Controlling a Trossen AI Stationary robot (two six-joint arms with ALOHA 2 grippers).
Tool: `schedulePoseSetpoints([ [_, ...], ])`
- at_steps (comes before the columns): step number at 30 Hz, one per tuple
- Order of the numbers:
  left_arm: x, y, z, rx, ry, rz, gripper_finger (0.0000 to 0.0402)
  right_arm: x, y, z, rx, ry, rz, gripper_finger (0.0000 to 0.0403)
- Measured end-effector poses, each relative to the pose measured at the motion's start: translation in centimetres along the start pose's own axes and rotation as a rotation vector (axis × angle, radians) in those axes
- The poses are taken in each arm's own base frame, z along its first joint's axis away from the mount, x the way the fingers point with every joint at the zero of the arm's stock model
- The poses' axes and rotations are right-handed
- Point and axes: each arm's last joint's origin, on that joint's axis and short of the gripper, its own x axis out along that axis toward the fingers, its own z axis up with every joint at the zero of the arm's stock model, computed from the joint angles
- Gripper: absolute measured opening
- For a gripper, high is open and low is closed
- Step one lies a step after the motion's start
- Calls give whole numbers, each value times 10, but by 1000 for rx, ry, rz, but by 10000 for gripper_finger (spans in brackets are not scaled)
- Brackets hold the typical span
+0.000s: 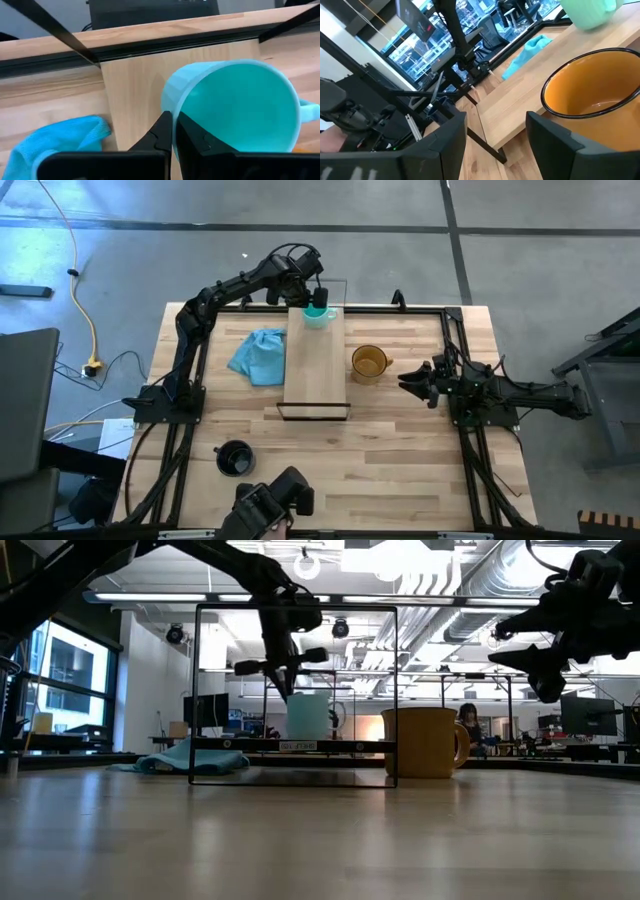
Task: Stack small to large cups/mugs on shelf
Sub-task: Put the light blue mug on the shelf
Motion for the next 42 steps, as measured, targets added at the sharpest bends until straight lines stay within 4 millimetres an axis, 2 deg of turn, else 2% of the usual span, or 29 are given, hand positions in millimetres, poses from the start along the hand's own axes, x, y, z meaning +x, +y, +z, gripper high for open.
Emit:
schedulePoseSetpoints([
  [42, 3, -2, -4, -56, 37, 5, 0, 0, 0, 0, -19, 1, 0, 195],
])
